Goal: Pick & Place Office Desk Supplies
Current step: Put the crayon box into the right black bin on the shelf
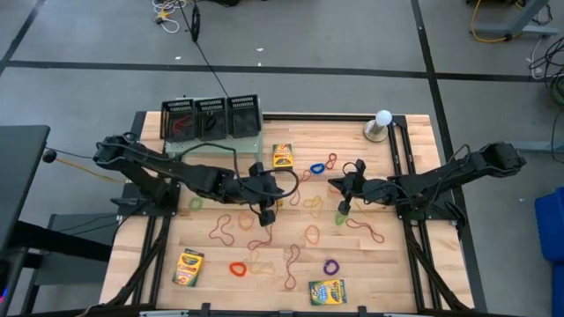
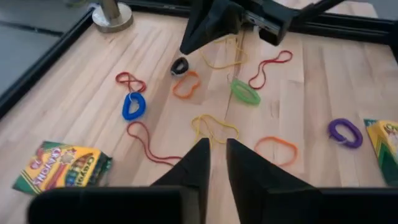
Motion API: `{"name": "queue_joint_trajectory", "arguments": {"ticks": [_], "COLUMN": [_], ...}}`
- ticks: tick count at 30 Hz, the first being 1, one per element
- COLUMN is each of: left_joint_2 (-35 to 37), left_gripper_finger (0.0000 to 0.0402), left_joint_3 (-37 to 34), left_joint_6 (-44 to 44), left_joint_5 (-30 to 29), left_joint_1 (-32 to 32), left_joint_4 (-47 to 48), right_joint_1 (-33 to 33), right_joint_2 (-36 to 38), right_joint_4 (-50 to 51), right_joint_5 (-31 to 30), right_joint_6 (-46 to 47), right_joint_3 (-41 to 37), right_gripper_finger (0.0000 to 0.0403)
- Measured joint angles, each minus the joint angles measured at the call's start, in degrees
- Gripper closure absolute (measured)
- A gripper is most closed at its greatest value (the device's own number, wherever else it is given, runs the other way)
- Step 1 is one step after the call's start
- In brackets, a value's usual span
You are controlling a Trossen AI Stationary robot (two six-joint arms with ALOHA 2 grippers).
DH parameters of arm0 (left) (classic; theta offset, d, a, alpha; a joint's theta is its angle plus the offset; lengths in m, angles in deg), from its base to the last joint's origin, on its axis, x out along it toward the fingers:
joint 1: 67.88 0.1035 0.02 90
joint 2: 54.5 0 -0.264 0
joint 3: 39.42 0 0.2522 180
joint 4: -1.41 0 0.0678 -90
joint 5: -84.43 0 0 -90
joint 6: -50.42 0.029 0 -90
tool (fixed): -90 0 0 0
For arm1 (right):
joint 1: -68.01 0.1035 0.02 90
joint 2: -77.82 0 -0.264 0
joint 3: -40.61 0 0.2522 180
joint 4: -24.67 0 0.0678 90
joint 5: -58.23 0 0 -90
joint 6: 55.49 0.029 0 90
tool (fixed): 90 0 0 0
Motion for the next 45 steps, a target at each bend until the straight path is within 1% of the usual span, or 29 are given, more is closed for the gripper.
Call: {"name": "queue_joint_trajectory", "arguments": {"ticks": [4, 8, 10, 13, 17, 19, 22, 25, 27, 30, 33, 37, 41, 45], "left_joint_2": [-1.5, -1.5, -1.5, -1.8, -5.2, -6.9, -10.0, -13.9, -16.0, -18.9, -20.7, -21.3, -21.2, -21.1], "left_gripper_finger": [0.0296, 0.0254, 0.0231, 0.0196, 0.0161, 0.0150, 0.0144, 0.0145, 0.0148, 0.0153, 0.0166, 0.0205, 0.0259, 0.0306], "left_joint_3": [0.0, 0.0, 0.3, 3.1, 6.7, 8.9, 11.7, 14.0, 15.8, 17.8, 20.0, 20.5, 20.5, 20.5], "left_joint_6": [-1.3, -4.6, -5.9, -7.1, -7.0, -5.8, -3.1, 0.2, 1.6, 2.4, 3.3, 3.5, 3.7, 3.7], "left_joint_5": [2.5, 4.5, 4.5, 4.8, 6.9, 8.4, 9.0, 9.5, 10.9, 13.1, 13.5, 13.5, 12.1, 13.1], "left_joint_1": [0.3, 0.4, 0.7, 1.7, 3.9, 4.9, 6.1, 7.2, 7.9, 8.4, 8.3, 8.2, 8.3, 8.2], "left_joint_4": [1.7, 5.9, 10.0, 17.6, 24.3, 23.8, 26.4, 29.3, 29.4, 32.2, 35.8, 37.2, 36.6, 36.6], "right_joint_1": [-1.6, -3.3, -3.9, -4.6, -5.7, -6.4, -7.3, -8.0, -8.2, -8.2, -8.2, -8.2, -8.2, -8.2], "right_joint_2": [2.4, 4.8, 5.5, 5.8, 5.7, 5.7, 5.7, 5.7, 5.7, 5.7, 5.7, 5.7, 5.7, 5.7], "right_joint_4": [-2.8, -3.3, -3.5, -5.0, -5.4, -5.5, -5.9, -5.9, -5.9, -5.8, -5.9, -5.9, -6.0, -6.6], "right_joint_5": [0.3, 0.3, 0.8, 2.5, 2.9, 2.9, 3.6, 4.7, 4.7, 4.7, 4.7, 4.8, 4.8, 4.8], "right_joint_6": [-0.6, -2.5, -3.8, -5.1, -6.6, -6.9, -7.1, -7.1, -7.1, -7.2, -8.0, -8.6, -8.6, -8.7], "right_joint_3": [-3.3, -3.6, -3.5, -3.5, -3.5, -3.5, -3.5, -3.5, -3.5, -3.5, -3.5, -3.5, -3.5, -3.5], "right_gripper_finger": [0.0392, 0.0392, 0.0392, 0.0392, 0.0392, 0.0392, 0.0392, 0.0392, 0.0392, 0.0392, 0.0392, 0.0392, 0.0392, 0.0391]}}
